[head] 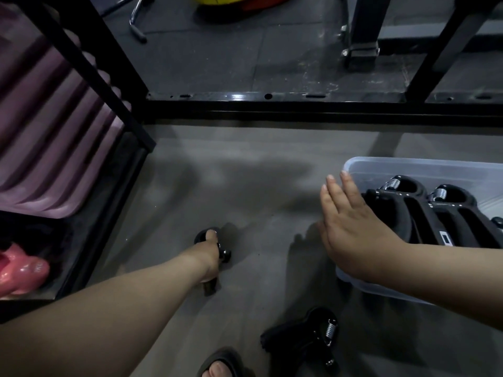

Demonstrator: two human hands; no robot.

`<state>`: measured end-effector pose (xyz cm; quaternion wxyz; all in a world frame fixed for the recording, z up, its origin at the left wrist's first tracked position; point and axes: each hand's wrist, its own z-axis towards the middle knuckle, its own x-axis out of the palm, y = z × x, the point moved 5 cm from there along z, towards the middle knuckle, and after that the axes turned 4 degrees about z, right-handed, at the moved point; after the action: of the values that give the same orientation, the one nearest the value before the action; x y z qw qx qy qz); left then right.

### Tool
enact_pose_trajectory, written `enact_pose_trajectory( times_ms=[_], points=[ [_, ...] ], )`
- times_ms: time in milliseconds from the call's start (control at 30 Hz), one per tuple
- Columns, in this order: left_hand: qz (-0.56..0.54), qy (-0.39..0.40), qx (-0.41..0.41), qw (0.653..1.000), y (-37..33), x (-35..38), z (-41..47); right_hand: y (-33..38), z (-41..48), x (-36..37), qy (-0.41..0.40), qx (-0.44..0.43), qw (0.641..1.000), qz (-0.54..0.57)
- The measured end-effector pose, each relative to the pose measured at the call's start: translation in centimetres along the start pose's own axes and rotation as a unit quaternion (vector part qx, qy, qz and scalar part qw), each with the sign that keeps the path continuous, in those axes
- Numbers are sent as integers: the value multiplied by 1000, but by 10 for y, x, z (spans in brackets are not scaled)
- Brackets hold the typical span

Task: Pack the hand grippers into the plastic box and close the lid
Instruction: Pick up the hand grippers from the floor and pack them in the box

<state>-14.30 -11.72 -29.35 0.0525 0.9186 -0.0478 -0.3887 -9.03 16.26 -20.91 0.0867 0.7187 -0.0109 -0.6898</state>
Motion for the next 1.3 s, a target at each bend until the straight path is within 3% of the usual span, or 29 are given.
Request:
enact_pose_trajectory(
  times_ms=[167,300,433,533,600,700,767,833,900,1033,1233,1300],
  points=[
    [-115,-51,-3,992,-12,-9,-6,1,-1,-3,3,7,1000,18],
    [-247,-119,3,962,-34,-33,-8,0,1,1,17,-4,1000,-9],
    [-403,-142,21,904,-59,-51,-16,-2,0,5,63,-8,998,-8],
    [-546,-108,33,830,-80,-60,-25,3,-8,-12,11,-41,999,-5],
    [-581,-90,50,807,-93,-67,-38,8,-17,-21,-10,-65,998,-22],
    [-623,-85,67,775,-108,-81,-61,14,-30,-28,27,-83,996,-28],
    [-655,-82,64,748,-115,-89,-72,17,-36,-33,39,-95,994,41],
    [-687,-77,67,719,-122,-96,-82,11,-41,-44,86,-56,983,153],
    [-711,-78,83,694,-128,-104,-95,7,-44,-56,123,16,953,276],
    [-733,-78,137,662,-148,-116,-125,-5,-46,-83,15,164,827,537],
    [-742,-18,221,633,-191,-111,-176,-27,-61,-98,-55,259,667,697],
    [-743,31,249,620,-206,-105,-191,-36,-73,-99,-49,271,646,712]
  ],
)
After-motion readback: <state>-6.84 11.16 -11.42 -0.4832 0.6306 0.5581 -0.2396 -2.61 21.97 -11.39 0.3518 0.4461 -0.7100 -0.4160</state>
